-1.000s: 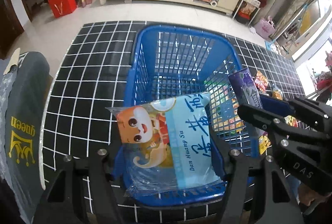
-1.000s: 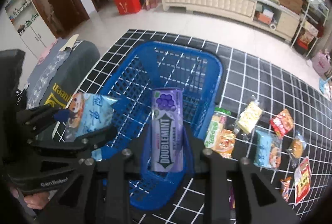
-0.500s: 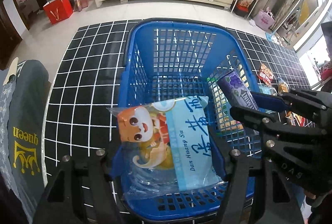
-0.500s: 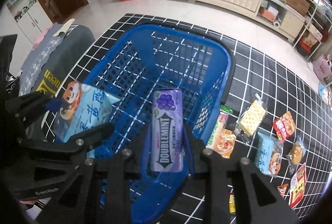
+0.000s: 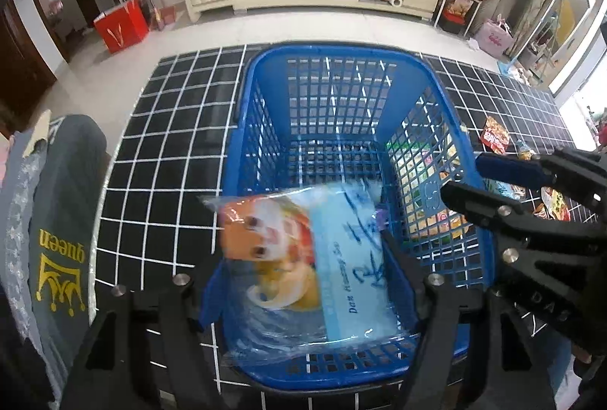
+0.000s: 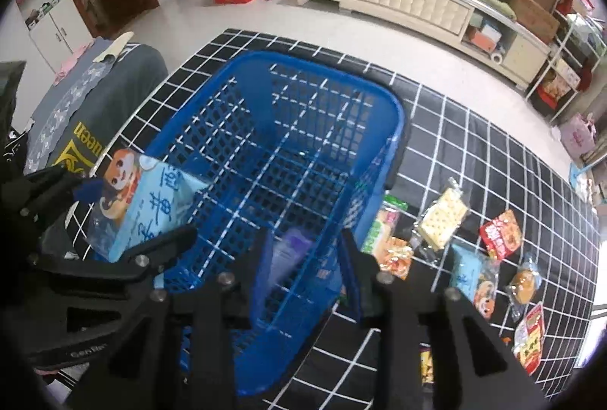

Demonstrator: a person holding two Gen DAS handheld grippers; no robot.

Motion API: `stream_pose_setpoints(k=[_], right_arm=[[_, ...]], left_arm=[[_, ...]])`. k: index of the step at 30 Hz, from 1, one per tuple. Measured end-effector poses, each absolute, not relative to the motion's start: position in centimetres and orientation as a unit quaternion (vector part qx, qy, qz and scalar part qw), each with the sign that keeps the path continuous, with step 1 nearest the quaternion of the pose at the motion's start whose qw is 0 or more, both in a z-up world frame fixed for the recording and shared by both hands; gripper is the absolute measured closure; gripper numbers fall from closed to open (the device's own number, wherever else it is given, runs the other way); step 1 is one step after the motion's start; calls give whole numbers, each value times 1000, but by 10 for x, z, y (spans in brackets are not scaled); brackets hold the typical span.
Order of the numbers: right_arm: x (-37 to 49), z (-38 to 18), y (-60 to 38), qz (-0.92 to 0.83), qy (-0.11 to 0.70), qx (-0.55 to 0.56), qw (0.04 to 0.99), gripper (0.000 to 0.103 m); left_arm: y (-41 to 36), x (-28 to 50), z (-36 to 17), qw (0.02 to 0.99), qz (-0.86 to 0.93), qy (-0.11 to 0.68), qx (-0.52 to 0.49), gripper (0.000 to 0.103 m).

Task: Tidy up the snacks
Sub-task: 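Carry both snacks over the blue basket and open both tools to drop them, then withdraw both tools from the basket toward the remaining snacks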

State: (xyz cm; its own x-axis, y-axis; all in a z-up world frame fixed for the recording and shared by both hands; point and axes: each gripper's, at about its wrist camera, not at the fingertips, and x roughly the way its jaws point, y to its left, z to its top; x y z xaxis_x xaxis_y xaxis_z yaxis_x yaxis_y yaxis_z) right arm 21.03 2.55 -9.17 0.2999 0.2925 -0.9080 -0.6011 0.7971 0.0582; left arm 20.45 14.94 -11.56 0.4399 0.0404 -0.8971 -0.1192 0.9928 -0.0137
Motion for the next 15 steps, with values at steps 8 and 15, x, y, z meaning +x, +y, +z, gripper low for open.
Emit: stream_pose_setpoints(k=[8, 15], right_arm=[[202, -77, 2, 266, 516, -121, 806, 55], [179, -52, -23, 242, 499, -114, 824, 53]], left_arm=[[142, 191, -92, 863, 54, 500, -39, 18], [124, 170, -70, 872, 52, 486, -28, 18]])
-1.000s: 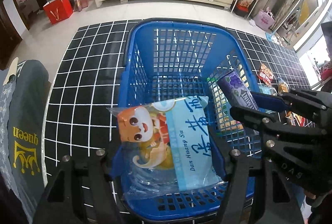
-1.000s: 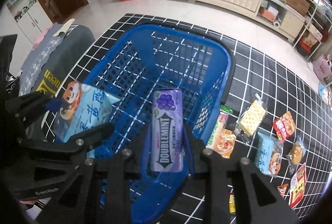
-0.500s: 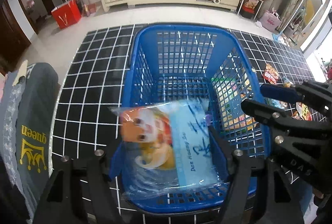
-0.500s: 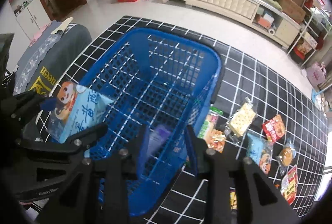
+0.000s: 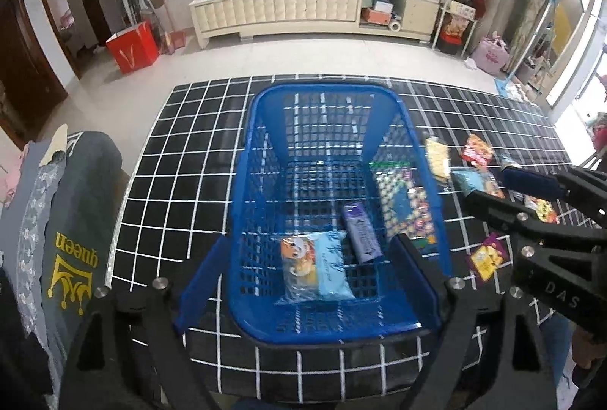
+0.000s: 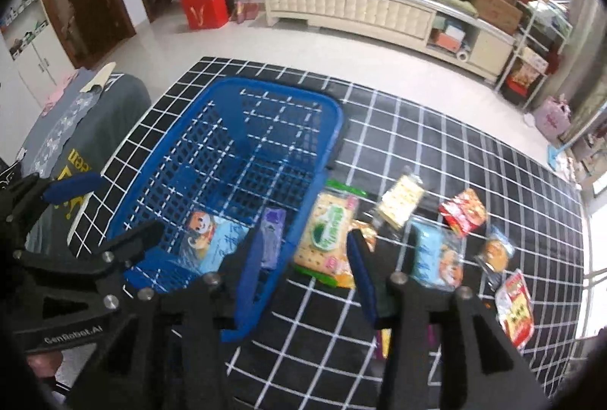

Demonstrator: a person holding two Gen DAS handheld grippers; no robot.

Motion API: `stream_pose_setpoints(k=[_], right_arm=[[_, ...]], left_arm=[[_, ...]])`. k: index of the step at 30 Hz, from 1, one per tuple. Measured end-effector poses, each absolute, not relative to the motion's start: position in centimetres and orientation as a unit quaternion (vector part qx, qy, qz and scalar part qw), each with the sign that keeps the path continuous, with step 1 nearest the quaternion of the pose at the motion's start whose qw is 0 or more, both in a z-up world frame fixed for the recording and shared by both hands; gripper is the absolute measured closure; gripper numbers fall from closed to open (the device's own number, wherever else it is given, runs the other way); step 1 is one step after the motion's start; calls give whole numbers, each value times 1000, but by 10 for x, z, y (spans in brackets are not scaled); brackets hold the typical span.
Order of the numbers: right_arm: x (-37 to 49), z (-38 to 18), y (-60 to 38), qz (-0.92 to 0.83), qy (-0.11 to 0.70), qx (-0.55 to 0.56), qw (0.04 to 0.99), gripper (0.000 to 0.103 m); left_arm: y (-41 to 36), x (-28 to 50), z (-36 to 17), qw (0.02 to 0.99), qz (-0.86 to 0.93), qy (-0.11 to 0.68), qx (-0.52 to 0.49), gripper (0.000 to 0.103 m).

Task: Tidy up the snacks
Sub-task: 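Withdraw both tools from the basket toward the remaining snacks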

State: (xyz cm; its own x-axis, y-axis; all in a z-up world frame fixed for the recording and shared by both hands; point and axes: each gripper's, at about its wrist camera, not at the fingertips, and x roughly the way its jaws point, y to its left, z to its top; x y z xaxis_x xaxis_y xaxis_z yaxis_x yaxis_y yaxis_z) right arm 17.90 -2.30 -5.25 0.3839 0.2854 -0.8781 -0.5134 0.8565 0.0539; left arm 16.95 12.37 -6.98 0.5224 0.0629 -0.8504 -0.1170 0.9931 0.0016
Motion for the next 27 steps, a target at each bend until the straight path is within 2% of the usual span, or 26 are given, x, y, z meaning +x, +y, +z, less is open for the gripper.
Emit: stream_pose_setpoints(k=[15, 27], right_arm=[[135, -19, -130, 181, 484, -74, 853, 53], [135, -67, -225, 123, 529, -45, 839, 53]], left_arm=[[38, 142, -41, 878, -16, 478, -24, 18], [-61, 160, -83, 858, -77, 508, 21, 18]])
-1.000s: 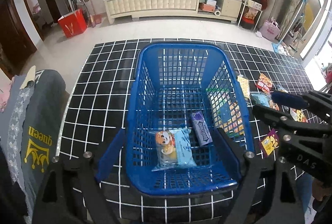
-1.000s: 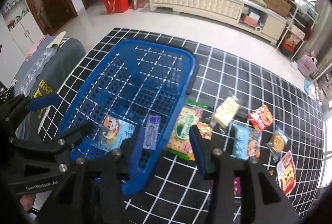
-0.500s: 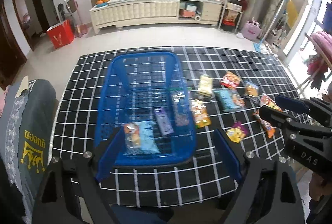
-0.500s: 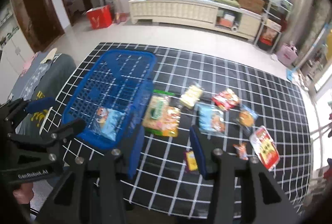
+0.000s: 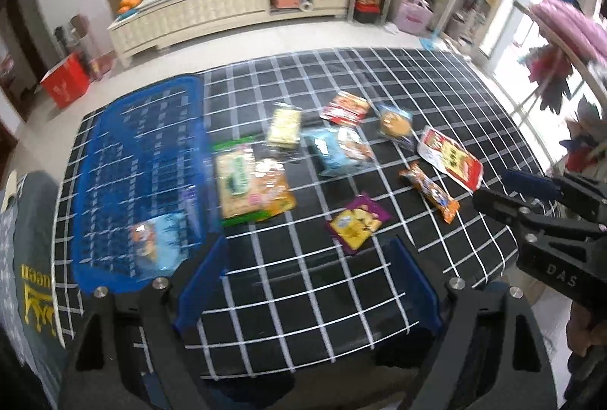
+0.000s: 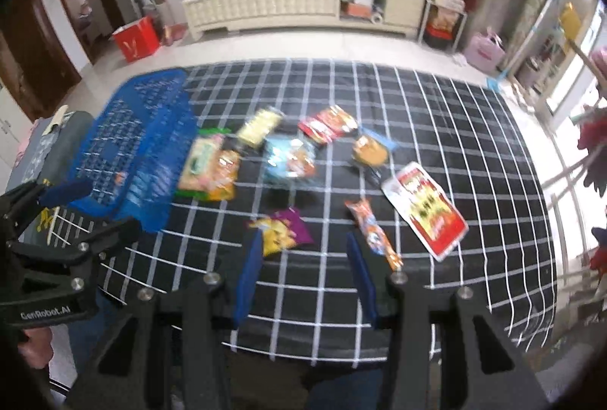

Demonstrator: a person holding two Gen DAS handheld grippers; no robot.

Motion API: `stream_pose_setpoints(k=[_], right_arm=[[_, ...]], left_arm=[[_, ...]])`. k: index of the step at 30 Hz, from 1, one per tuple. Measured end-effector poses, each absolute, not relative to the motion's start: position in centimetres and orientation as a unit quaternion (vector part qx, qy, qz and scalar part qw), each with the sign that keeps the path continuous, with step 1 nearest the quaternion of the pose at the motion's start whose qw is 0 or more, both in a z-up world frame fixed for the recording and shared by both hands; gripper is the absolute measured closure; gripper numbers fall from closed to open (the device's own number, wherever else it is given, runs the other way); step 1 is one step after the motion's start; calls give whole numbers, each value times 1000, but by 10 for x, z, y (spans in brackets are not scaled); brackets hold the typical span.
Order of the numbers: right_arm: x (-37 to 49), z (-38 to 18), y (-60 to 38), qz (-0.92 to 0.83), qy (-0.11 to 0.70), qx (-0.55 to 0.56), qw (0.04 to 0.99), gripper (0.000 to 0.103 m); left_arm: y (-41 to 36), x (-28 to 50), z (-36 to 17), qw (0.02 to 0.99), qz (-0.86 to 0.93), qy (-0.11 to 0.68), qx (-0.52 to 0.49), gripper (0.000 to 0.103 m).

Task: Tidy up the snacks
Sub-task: 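Withdraw both tools from the basket toward the remaining snacks, then grasp the purple chip bag with the left tool while the right tool grasps the orange stick snack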

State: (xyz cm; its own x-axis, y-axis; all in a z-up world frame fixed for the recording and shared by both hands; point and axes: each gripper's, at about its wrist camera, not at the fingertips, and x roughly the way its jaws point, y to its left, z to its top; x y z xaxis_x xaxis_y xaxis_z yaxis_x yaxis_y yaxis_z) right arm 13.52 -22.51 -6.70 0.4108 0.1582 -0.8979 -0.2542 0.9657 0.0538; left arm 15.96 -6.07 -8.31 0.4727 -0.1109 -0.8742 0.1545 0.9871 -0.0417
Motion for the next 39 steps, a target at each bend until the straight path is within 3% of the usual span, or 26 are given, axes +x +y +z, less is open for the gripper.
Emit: stream_pose_setpoints(k=[11, 16, 23, 37, 39], right_arm=[[154, -132, -269, 104, 576, -29, 810, 52], [165, -162, -275, 98, 598, -33, 795, 42], [181, -196, -272, 98, 620, -44, 777, 40], [197, -216, -275, 106, 625, -59, 771, 40], [201, -216, -277, 108, 624, -57, 772, 40]], left_arm=[[-109, 198, -155, 818, -136, 556, 58, 18], [-114, 218, -186, 803, -155, 572, 58, 18], [-130, 236, -227, 781, -179, 590, 99, 18], [-139, 267, -256, 763, -213, 597, 129, 18], [-141, 271, -257, 762, -207, 598, 136, 22]])
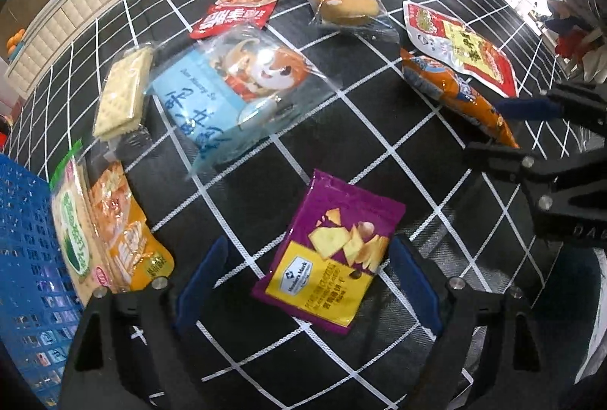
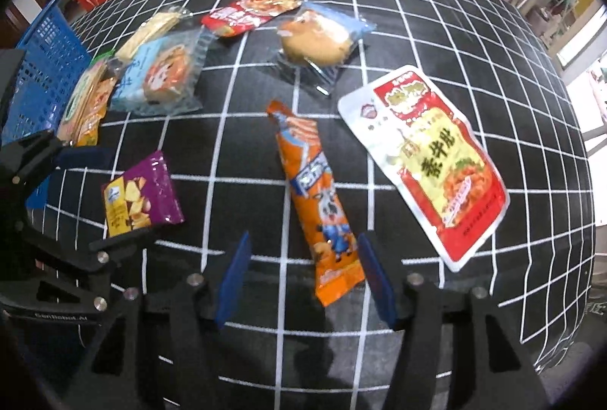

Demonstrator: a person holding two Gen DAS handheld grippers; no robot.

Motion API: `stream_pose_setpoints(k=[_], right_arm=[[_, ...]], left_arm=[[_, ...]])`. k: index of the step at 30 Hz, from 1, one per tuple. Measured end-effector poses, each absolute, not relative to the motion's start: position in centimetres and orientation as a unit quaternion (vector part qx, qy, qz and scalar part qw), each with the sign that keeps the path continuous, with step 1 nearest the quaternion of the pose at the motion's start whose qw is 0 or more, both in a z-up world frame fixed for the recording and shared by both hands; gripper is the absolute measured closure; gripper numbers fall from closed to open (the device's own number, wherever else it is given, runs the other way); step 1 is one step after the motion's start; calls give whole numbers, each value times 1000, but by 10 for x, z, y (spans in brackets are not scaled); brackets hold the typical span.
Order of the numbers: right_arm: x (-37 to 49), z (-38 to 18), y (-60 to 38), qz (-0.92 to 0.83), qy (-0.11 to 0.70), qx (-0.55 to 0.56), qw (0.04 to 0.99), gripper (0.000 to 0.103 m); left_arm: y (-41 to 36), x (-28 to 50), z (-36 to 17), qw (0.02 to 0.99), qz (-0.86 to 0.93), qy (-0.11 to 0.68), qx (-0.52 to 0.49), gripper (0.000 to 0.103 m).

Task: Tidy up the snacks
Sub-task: 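Grasp the purple chip bag with the left tool while the right tool grasps the orange stick snack, then lift both snacks, carry them over the blue basket and release them inside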

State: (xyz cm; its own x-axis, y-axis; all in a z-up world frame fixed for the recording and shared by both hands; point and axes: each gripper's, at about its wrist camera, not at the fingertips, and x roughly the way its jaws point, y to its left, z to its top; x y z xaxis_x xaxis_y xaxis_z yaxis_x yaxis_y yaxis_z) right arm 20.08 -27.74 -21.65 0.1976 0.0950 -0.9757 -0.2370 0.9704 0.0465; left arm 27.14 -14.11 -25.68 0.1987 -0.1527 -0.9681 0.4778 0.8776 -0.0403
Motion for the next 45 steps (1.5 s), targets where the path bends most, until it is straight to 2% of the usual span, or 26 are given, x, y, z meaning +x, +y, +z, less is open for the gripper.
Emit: stream_pose_setpoints(k=[1, 5, 8, 15, 17, 18, 19, 21, 22, 23, 27, 35, 37, 38, 39, 45], right_arm=[[206, -216, -276, 108, 622, -57, 773, 40], [213, -215, -278, 109, 619, -61, 775, 40], [218, -217, -278, 111, 622, -60, 773, 40], [221, -222, -278, 112, 625, -54, 771, 40], [219, -229, -279, 117, 625, -46, 770, 47], [218, -230, -279, 111, 619, -57, 775, 57], [215, -229, -278, 107, 615, -65, 778, 72], [210, -229, -277, 117, 615, -58, 778, 84], [208, -228, -277, 124, 616, -51, 776, 85], [204, -227, -275, 127, 614, -51, 777, 85], [191, -210, -269, 127, 595, -53, 792, 85], [173, -174, -259, 127, 574, -47, 808, 85], [172, -168, -258, 128, 571, -45, 810, 85], [178, -168, -255, 127, 571, -44, 810, 85], [176, -166, -255, 126, 570, -43, 811, 85], [176, -171, -263, 123, 572, -39, 810, 85]], left_arm=[[-142, 271, -256, 764, -202, 597, 138, 25], [-137, 279, -249, 770, -189, 596, 124, 53], [-129, 284, -247, 768, -190, 604, 92, 54], [-129, 282, -245, 774, -182, 600, 86, 58], [-127, 277, -245, 775, -181, 601, 78, 59], [-126, 275, -244, 776, -180, 600, 73, 59], [-126, 268, -244, 777, -178, 600, 70, 59], [-125, 262, -242, 778, -174, 600, 63, 64], [-124, 260, -240, 778, -172, 601, 58, 71], [-122, 258, -236, 779, -173, 600, 51, 82], [-114, 251, -222, 783, -168, 598, 43, 93], [-107, 232, -197, 788, -177, 589, 35, 93], [-112, 228, -189, 791, -182, 583, 37, 84], [-112, 227, -186, 794, -179, 580, 38, 63], [-112, 225, -182, 798, -180, 574, 37, 48], [-126, 230, -189, 795, -173, 578, 62, 47]])
